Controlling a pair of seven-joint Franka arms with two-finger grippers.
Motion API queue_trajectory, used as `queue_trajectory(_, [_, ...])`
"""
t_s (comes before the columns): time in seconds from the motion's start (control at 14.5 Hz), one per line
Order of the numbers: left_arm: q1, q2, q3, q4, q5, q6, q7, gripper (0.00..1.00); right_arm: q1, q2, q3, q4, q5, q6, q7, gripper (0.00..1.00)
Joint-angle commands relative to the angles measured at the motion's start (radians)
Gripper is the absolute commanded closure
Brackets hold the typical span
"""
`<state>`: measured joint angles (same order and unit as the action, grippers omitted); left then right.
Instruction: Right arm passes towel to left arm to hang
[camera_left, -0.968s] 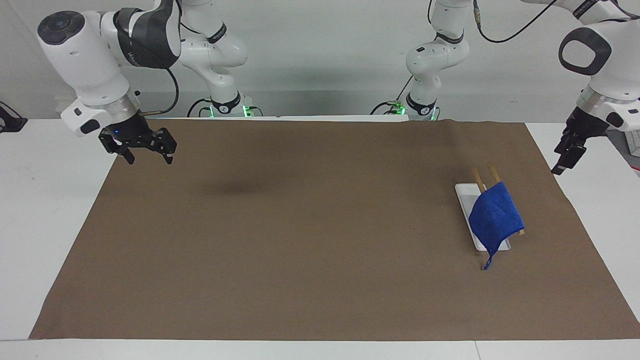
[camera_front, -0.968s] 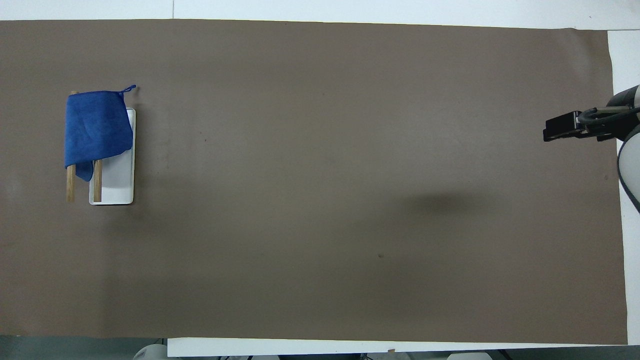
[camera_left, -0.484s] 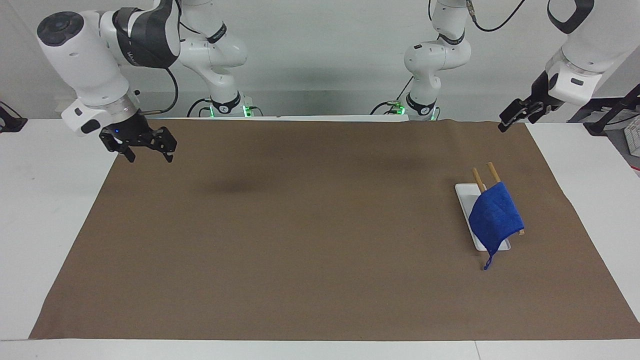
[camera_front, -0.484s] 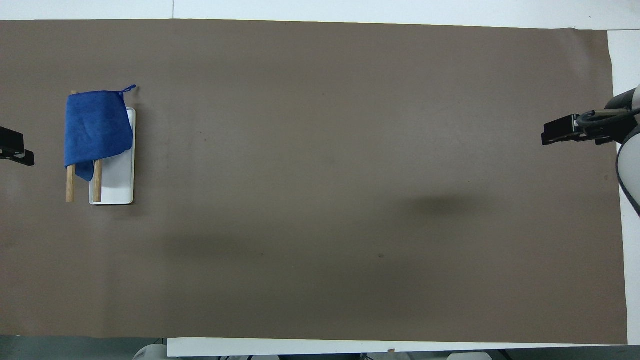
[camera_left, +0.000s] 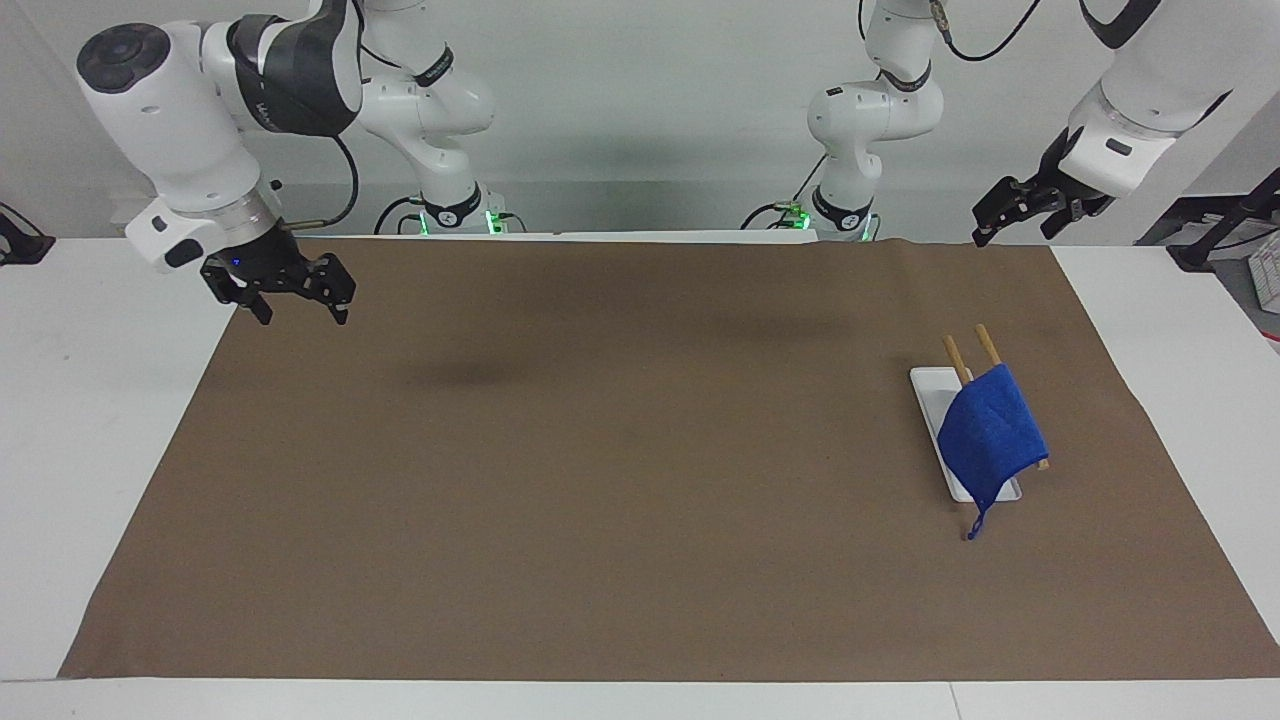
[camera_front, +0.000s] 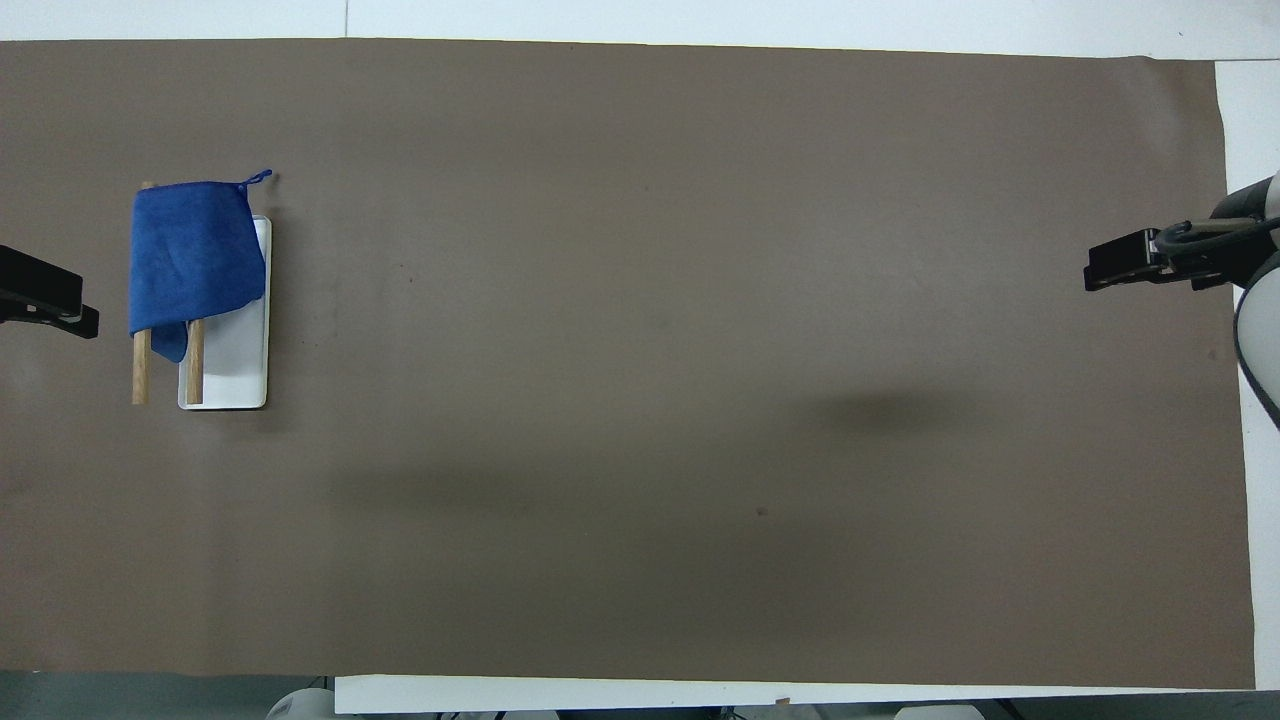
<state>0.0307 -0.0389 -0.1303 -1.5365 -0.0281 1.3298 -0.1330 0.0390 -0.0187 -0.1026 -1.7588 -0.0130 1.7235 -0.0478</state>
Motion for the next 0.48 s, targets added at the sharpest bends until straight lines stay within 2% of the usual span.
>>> queue_trajectory(0.0, [-0.026,0.019,0.02,0.035,0.013,-0.017,0.018,0.0,-0.002,-0.024,0.004,-0.024,-0.004,-0.005,0.016,0.0])
queue_trajectory(0.41, [-0.028,0.016,0.032,0.03,0.013,-0.004,0.018,0.0,-0.002,-0.024,0.004,-0.024,-0.004,-0.005,0.016,0.0])
